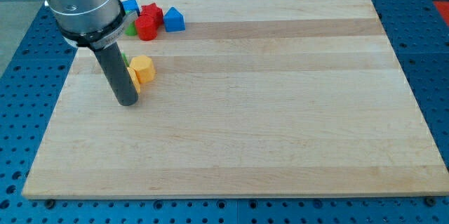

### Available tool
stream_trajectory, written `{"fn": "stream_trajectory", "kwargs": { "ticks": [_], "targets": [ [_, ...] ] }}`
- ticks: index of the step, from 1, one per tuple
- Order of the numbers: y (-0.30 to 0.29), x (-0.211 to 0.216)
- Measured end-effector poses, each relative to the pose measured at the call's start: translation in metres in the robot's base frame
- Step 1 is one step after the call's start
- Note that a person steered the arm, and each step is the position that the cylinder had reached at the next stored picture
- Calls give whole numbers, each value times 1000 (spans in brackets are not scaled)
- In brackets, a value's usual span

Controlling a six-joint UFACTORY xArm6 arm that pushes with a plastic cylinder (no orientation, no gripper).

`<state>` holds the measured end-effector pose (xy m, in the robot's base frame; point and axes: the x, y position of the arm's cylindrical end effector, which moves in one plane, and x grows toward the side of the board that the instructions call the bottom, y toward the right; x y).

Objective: Move the yellow blocks towards the green star

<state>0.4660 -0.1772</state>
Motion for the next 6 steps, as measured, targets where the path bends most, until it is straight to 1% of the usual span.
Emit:
{"fn": "stream_trajectory", "kwargs": {
  "ticks": [3,4,6],
  "targets": [
    [110,0],
    [128,0],
    [218,0]
  ]
}}
